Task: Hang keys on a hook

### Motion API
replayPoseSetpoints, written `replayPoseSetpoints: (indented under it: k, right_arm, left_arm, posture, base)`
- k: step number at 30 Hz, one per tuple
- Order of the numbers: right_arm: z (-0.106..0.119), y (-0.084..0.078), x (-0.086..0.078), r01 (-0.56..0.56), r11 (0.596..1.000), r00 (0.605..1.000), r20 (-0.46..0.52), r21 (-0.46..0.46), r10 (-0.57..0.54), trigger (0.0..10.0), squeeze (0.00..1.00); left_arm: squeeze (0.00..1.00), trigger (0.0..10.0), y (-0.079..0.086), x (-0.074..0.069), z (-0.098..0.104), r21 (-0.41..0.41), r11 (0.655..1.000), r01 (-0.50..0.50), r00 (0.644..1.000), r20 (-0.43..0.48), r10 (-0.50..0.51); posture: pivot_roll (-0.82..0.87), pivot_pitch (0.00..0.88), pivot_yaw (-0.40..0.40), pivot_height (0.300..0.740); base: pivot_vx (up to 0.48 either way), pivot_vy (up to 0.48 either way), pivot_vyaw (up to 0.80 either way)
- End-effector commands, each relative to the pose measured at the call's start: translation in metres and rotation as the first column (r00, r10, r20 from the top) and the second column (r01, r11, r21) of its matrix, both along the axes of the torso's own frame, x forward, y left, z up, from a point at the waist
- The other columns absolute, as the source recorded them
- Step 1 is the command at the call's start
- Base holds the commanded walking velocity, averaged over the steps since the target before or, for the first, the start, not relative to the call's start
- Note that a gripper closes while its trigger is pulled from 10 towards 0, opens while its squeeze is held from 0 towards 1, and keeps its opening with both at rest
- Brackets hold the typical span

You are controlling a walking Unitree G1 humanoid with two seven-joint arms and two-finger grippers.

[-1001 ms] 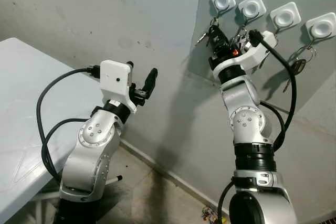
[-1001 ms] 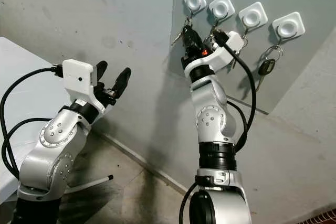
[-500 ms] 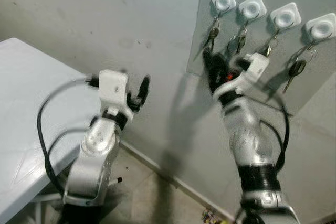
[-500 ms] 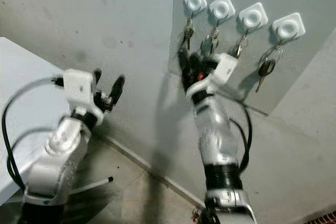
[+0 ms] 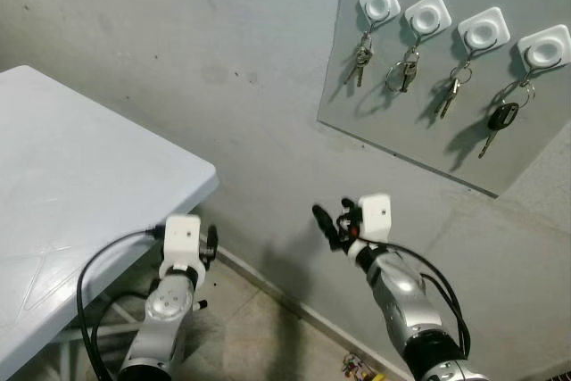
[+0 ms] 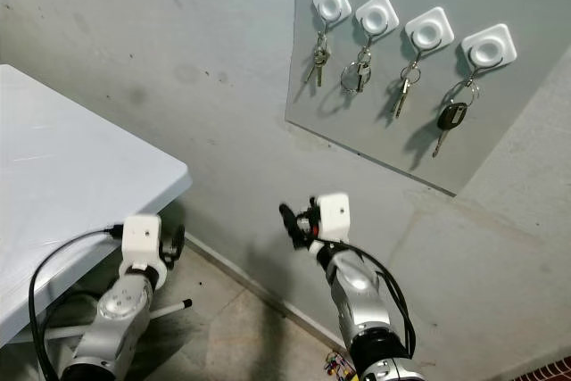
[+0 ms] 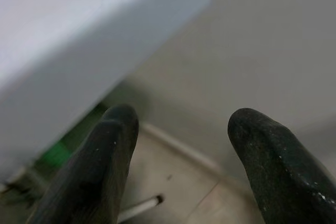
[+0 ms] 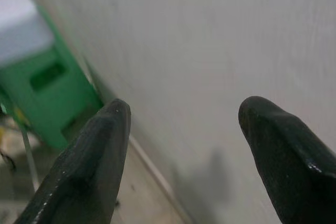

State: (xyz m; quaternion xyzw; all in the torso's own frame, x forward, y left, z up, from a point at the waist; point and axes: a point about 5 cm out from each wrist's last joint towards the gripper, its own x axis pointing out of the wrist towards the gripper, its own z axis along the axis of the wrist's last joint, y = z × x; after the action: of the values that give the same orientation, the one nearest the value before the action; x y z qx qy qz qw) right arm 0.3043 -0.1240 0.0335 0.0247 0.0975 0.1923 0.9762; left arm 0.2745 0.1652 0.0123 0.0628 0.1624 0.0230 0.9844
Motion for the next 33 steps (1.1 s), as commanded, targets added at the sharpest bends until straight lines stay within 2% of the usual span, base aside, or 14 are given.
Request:
replayPoseSetpoints:
  k: [1,4,6,9,13,16,19,20,21,22,26,29,30,33]
  right_arm:
    - [-0.016,-0.004,-0.01,-0.012,0.999,0.999,-0.053,-0.053,0.009,10.0,1.0]
    - [-0.03,-0.01,-0.019,-0.001,0.994,0.994,-0.11,-0.108,-0.011,10.0,1.0]
    - [-0.043,-0.014,-0.029,0.003,0.992,0.984,-0.174,-0.126,-0.025,10.0,1.0]
    - [-0.061,-0.025,-0.045,0.02,0.977,0.962,-0.261,-0.214,-0.077,10.0,1.0]
    - [-0.065,-0.029,-0.048,0.03,0.97,0.956,-0.278,-0.24,-0.098,10.0,1.0]
    - [-0.076,-0.035,-0.061,0.029,0.968,0.933,-0.34,-0.251,-0.117,10.0,1.0]
    - [-0.084,-0.038,-0.071,0.026,0.959,0.916,-0.377,-0.282,-0.136,10.0,1.0]
    - [-0.09,-0.042,-0.08,0.022,0.955,0.899,-0.413,-0.296,-0.148,10.0,1.0]
    - [-0.101,-0.048,-0.097,0.025,0.949,0.859,-0.478,-0.314,-0.181,10.0,1.0]
    - [-0.101,-0.048,-0.097,0.025,0.949,0.859,-0.478,-0.314,-0.181,10.0,1.0]
    - [-0.115,-0.057,-0.122,0.023,0.94,0.803,-0.554,-0.341,-0.221,10.0,1.0]
    - [-0.12,-0.059,-0.132,0.019,0.938,0.779,-0.583,-0.345,-0.23,10.0,1.0]
    - [-0.121,-0.059,-0.135,0.019,0.941,0.773,-0.592,-0.339,-0.229,10.0,0.04]
    - [-0.124,-0.06,-0.141,0.018,0.942,0.758,-0.61,-0.335,-0.232,10.0,0.0]
  left_arm:
    - [0.0,10.0,0.003,-0.007,-0.015,0.045,0.999,-0.01,0.998,-0.054,0.013]
    - [0.0,10.0,0.004,-0.015,-0.029,0.056,0.998,-0.014,0.994,-0.111,0.02]
    - [0.0,10.0,0.004,-0.023,-0.04,0.112,0.994,0.007,0.987,-0.159,0.011]
    - [0.0,10.0,0.0,-0.036,-0.054,0.086,0.994,0.067,0.969,-0.243,-0.044]
    - [0.0,10.0,-0.001,-0.038,-0.057,0.083,0.993,0.081,0.965,-0.254,-0.057]
    - [0.0,10.0,0.001,-0.048,-0.067,-0.001,1.0,0.017,0.947,-0.321,-0.016]
    - [0.0,10.0,0.002,-0.056,-0.073,-0.001,1.0,-0.015,0.93,-0.367,0.014]
    - [0.0,10.0,0.002,-0.064,-0.079,-0.019,0.999,-0.032,0.917,-0.398,0.022]
    - [0.0,10.0,0.002,-0.081,-0.089,-0.03,0.999,-0.039,0.892,-0.452,0.021]
    - [0.0,10.0,0.002,-0.081,-0.089,-0.03,0.999,-0.039,0.892,-0.452,0.021]
    - [0.0,10.0,0.009,-0.109,-0.102,-0.02,0.999,-0.045,0.843,-0.537,0.027]
    - [0.0,10.0,0.013,-0.119,-0.107,-0.023,0.998,-0.06,0.826,-0.563,0.037]
    - [0.0,10.0,0.014,-0.122,-0.108,-0.025,0.998,-0.064,0.821,-0.57,0.038]
    - [0.0,10.0,0.017,-0.128,-0.109,-0.035,0.996,-0.087,0.82,-0.57,0.051]
  posture:
    - [-0.07,0.0,-0.015,0.74]
    - [-0.07,0.0,-0.013,0.74]
    - [-0.08,0.0,-0.012,0.74]
    - [-0.09,0.0,-0.011,0.74]
    - [-0.08,0.0,-0.012,0.74]
    - [-0.08,0.0,-0.017,0.74]
    - [-0.08,0.0,-0.017,0.74]
    - [-0.08,0.0,-0.018,0.74]
    - [-0.08,0.0,-0.017,0.74]
    - [-0.08,0.0,-0.017,0.74]
    - [-0.08,0.0,-0.013,0.74]
    - [-0.08,0.0,-0.013,0.74]
    - [-0.08,0.0,-0.013,0.74]
    - [-0.08,0.0,-0.013,0.74]
  base:
    - [0.0,0.0,0.0]
    - [0.0,0.0,0.0]
    - [0.0,0.0,0.0]
    - [0.0,0.0,0.0]
    - [0.0,0.0,0.0]
    - [0.0,0.0,0.0]
    - [0.0,0.0,0.0]
    - [0.0,0.0,0.0]
    - [0.0,0.0,0.0]
    - [0.0,0.0,0.0]
    - [0.0,0.0,0.0]
    - [0.0,0.0,0.0]
    - [0.0,0.0,0.0]
    - [0.0,0.0,0.0]
